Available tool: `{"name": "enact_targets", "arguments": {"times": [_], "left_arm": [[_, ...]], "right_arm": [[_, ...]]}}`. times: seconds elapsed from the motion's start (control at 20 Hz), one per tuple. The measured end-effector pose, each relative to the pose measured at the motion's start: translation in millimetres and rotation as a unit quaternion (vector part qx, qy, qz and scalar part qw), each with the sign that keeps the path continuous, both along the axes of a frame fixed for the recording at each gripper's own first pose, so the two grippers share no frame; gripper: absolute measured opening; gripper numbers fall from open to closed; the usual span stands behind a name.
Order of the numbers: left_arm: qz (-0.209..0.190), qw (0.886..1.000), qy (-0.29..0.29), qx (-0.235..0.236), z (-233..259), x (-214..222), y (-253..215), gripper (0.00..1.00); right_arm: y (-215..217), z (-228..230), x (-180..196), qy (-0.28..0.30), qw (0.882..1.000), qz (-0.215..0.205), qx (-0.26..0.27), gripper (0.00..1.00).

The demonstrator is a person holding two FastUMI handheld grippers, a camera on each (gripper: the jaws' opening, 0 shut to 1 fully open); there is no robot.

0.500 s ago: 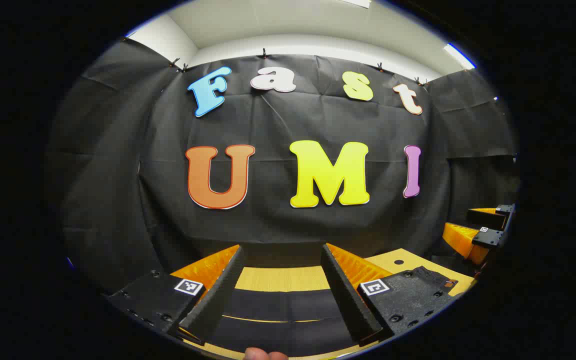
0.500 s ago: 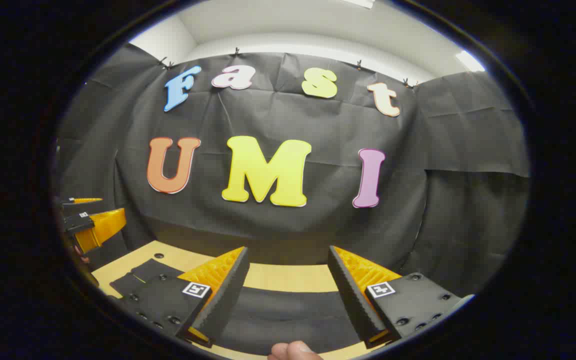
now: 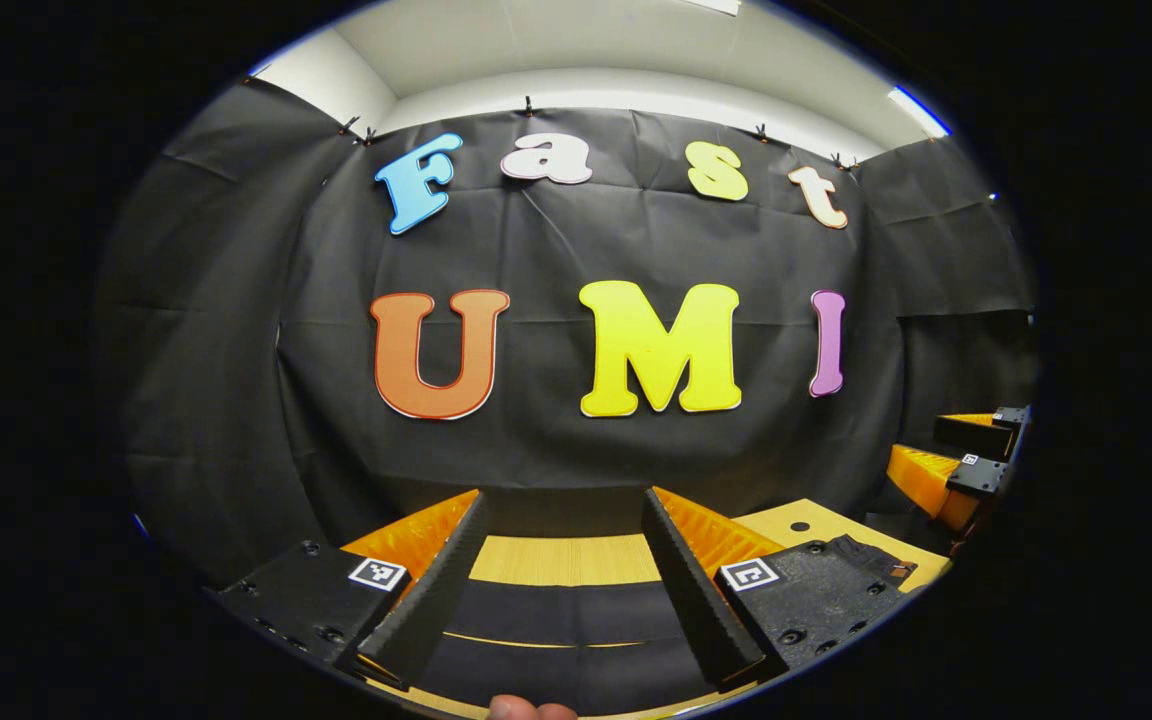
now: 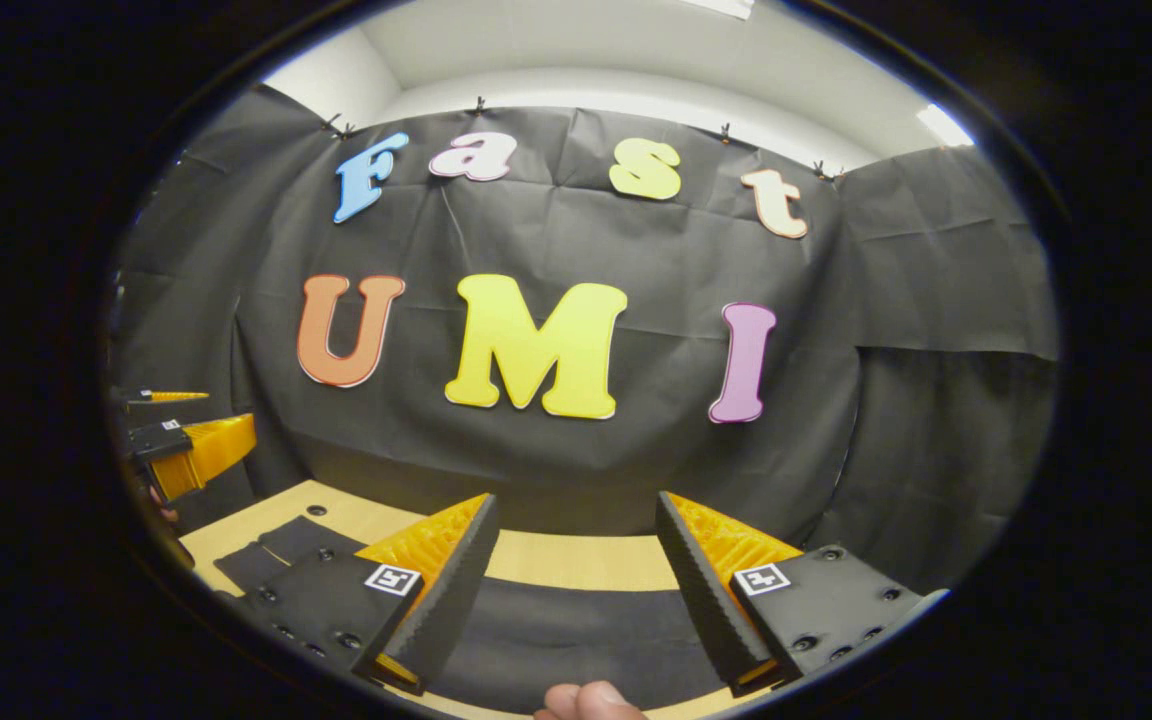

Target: Grasp the waist and the cuffs of the jeans and fold them to make the two legs overlap; first hold the waist and fold one-third of the jeans toward the cuffs, then hold the cuffs and fold the remaining one-third in the same direction to finish folding.

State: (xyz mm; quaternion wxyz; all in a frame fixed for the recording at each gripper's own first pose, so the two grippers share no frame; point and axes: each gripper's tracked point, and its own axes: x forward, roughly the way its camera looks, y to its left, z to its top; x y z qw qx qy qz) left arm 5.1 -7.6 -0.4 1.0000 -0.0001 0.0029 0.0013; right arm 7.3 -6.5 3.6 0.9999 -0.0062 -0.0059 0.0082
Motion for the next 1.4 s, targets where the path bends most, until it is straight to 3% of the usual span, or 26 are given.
{"name": "enact_targets", "arguments": {"times": [0.35,0.55,0.7,0.9,1.05,1.15,1.3,1.4], "left_arm": [[0.004,1.0,0.022,-0.016,-13.4,2.2,-0.1,0.98],[0.025,0.999,0.033,-0.023,-27.1,7.1,22.6,0.98],[0.049,0.995,0.062,-0.056,-52.9,7.7,51.5,0.98],[0.1,0.978,0.126,-0.13,-105.9,-4.4,108.8,0.99],[0.146,0.954,0.174,-0.196,-151.2,-25.8,153.2,0.99],[0.175,0.927,0.2,-0.263,-183.9,-39.5,173.8,0.99],[0.192,0.881,0.223,-0.371,-224.2,-51.4,186.6,0.99],[0.207,0.839,0.226,-0.45,-243.9,-55.5,192.3,0.99]], "right_arm": [[-12.6,-5.5,4.3,0.011,1.0,-0.005,0.007,0.98],[-36.1,-19.4,10.0,0.035,0.999,-0.016,0.006,0.97],[-71.2,-35.6,12.2,0.06,0.998,-0.036,0.006,0.98],[-142.9,-81.8,11.7,0.125,0.988,-0.086,0.028,0.97],[-200.5,-130.4,3.7,0.197,0.969,-0.122,0.083,0.98],[-233.4,-167.8,0.2,0.242,0.948,-0.145,0.147,0.98],[-258.6,-242.7,-12.7,0.316,0.902,-0.153,0.252,1.0],[-271.4,-282.2,-16.7,0.35,0.868,-0.169,0.31,0.98]]}}
